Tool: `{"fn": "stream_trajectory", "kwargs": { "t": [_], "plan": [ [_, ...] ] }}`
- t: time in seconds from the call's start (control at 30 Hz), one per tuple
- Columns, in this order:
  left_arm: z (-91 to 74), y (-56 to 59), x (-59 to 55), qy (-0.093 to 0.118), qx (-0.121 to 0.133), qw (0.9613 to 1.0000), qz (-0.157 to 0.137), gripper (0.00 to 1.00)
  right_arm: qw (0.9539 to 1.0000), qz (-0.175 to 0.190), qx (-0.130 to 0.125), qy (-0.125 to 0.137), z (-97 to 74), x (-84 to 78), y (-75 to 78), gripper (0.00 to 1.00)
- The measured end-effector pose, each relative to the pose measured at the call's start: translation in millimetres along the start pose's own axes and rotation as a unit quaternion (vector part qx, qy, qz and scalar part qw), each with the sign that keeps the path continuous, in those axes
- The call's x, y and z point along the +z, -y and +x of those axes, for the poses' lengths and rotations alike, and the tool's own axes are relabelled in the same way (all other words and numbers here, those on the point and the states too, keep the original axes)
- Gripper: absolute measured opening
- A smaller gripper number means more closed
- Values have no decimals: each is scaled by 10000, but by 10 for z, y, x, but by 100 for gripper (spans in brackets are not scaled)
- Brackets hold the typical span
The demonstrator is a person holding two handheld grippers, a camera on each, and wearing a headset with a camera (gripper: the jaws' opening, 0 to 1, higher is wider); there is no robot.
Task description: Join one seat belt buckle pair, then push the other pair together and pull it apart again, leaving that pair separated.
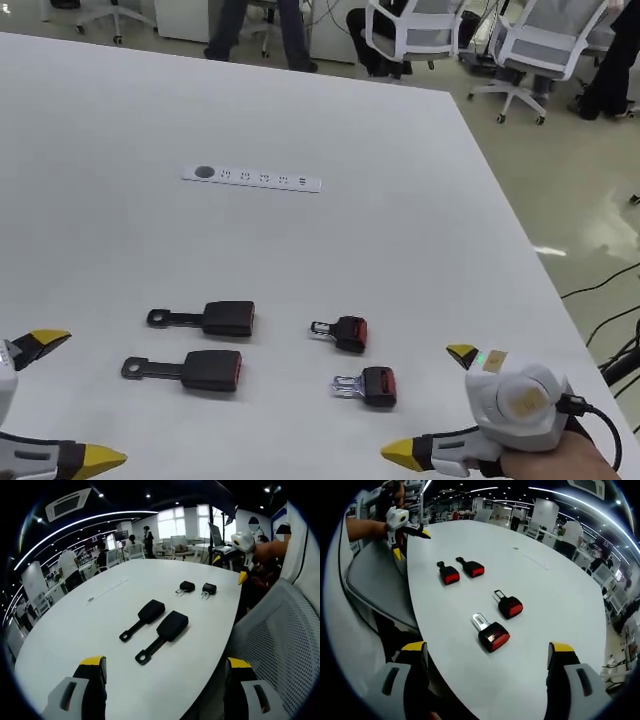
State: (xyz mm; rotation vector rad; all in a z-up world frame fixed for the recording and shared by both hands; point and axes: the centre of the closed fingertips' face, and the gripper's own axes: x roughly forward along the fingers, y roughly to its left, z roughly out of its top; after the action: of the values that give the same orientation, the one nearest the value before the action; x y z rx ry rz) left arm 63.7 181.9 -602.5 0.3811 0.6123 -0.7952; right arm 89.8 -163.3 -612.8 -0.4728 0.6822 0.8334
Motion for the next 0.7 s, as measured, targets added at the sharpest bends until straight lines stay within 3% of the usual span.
{"fn": "stream_trajectory", "kwargs": {
  "t": [0.13, 0.3, 0.57, 0.7],
  "plan": [
    [23, 6, 27, -23, -69, 10000, 10, 100, 10000, -25, -8, 11, 8, -3, 4, 100],
    [69, -16, 153, 28, -87, 9999, 83, 100, 10000, -55, -3, -4, 18, -13, -7, 100],
    [146, -3, 185, -71, -207, 9995, 219, 98, 9999, -139, 13, -51, 49, -9, -16, 99],
    [191, 28, 179, -77, -314, 9994, 139, 98, 9998, -158, -46, -86, 75, 4, 15, 100]
  ]
}}
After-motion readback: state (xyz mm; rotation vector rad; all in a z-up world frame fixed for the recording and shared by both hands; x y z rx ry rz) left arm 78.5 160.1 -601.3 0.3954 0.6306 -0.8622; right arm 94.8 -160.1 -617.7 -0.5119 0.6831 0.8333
